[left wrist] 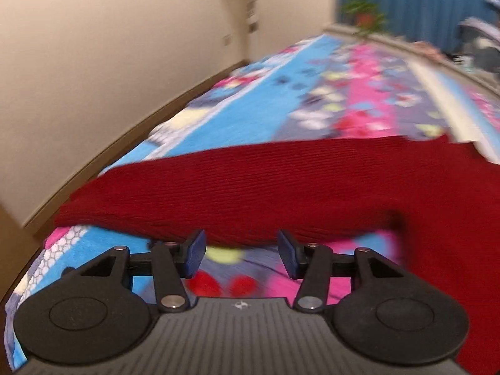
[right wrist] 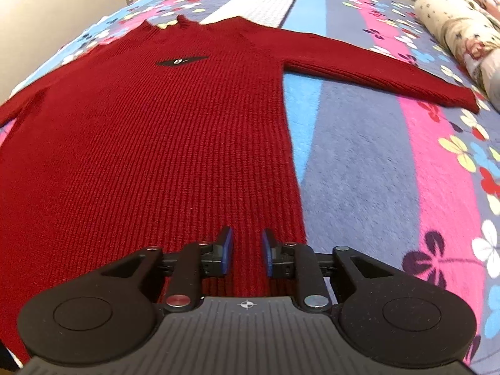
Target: Fold small clothes
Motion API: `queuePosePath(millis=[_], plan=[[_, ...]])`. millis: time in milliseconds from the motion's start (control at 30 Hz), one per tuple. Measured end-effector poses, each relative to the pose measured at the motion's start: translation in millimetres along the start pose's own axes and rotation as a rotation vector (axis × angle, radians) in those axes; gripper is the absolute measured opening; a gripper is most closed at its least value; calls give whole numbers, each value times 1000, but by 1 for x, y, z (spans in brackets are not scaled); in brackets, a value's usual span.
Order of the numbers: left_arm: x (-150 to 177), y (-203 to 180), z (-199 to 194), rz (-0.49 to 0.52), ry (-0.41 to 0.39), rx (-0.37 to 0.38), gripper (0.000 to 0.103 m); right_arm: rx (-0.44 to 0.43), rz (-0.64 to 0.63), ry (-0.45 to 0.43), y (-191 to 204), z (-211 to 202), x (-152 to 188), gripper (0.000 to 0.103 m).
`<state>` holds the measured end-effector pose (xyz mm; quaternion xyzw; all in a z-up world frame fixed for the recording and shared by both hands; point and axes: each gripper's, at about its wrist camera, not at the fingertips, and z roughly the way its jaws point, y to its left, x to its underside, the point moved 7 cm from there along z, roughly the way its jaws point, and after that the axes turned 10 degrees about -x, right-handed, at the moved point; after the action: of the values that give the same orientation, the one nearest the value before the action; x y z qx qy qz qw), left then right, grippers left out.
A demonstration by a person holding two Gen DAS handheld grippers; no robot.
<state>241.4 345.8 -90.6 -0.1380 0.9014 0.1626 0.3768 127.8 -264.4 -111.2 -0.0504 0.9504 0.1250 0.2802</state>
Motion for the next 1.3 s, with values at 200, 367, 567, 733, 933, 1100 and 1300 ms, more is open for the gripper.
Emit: queuePosePath(millis=[200,367,567,733,933,1100,1300], plan=[[61,-33,-104,99,40,199,58,53,52,-30,-15,-15,5,43],[146,-63,-136,178,208,288,59,54,53,52,-18,-12,29,48],[206,-60,-140,196,328,287,55,-6,95,53,-27,-17,45,50],[198,-48,-148,151,293,292,11,-62,121,14,-25,-25,48,19],[182,-55,-199,96,148,445,10,-73,203,-219,-51,-87,20,4],[187,-43,-186,92,167,327,10,-49,166,-100,-50,-65,34,5],[194,-52,-166,198,187,170,13,18,134,29,-43,-40,48,13]])
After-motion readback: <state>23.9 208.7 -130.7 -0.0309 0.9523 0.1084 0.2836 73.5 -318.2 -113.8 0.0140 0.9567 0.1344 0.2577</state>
